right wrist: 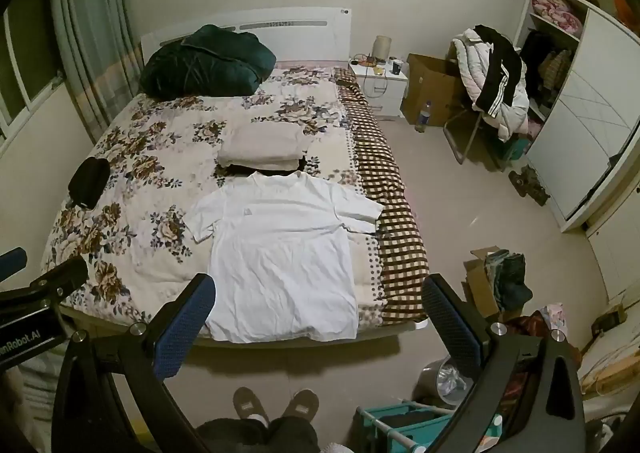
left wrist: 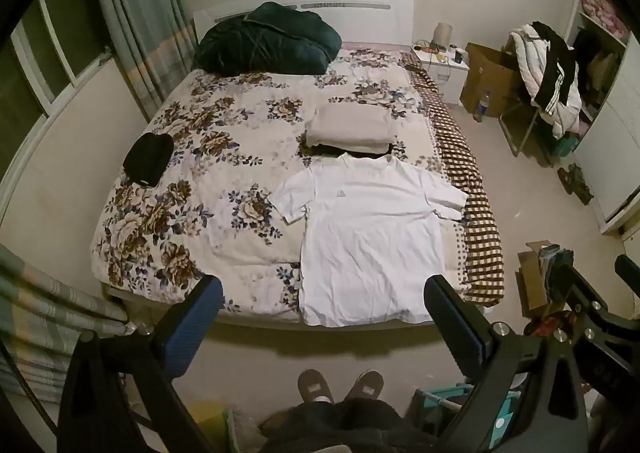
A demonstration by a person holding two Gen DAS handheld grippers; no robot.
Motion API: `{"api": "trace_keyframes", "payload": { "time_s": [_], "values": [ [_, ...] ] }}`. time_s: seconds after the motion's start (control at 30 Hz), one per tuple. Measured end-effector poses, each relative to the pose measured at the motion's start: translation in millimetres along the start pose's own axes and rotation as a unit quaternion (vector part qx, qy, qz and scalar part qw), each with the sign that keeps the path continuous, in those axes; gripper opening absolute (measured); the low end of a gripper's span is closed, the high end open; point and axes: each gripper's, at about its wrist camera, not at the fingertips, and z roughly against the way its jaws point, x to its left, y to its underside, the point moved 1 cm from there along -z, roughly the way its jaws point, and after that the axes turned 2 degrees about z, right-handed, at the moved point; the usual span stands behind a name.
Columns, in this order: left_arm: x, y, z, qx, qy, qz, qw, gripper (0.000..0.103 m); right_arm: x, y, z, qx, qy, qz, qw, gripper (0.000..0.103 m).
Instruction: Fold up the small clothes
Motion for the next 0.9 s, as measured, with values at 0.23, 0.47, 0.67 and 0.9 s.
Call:
{"api": "trace_keyframes", "payload": {
  "time_s": [0.23,0.47,0.67,0.9],
  "values": [
    [-1,-3,-7,0.005,0.004,-0.006,1.0,0.103,-2,-1,2,0.001,-0.003,-0.003,1.0,0.103],
    [-1,1,0,-0.004,-0.001,0.001,1.0,0.103,0,0,5,0.002,-0.006,-0.003,1.0,0.103],
    [4,-7,7,-0.001,0.001,0.002,1.0,0.103,4,-1,8,0.002,-0.008,-0.006,1.0,0.103],
    [3,-4,10,-0.004,-0.001,0.003,1.0,0.103,-4,-2,13,0.002,-0.009,-0.006,1.0,0.103]
  ]
}}
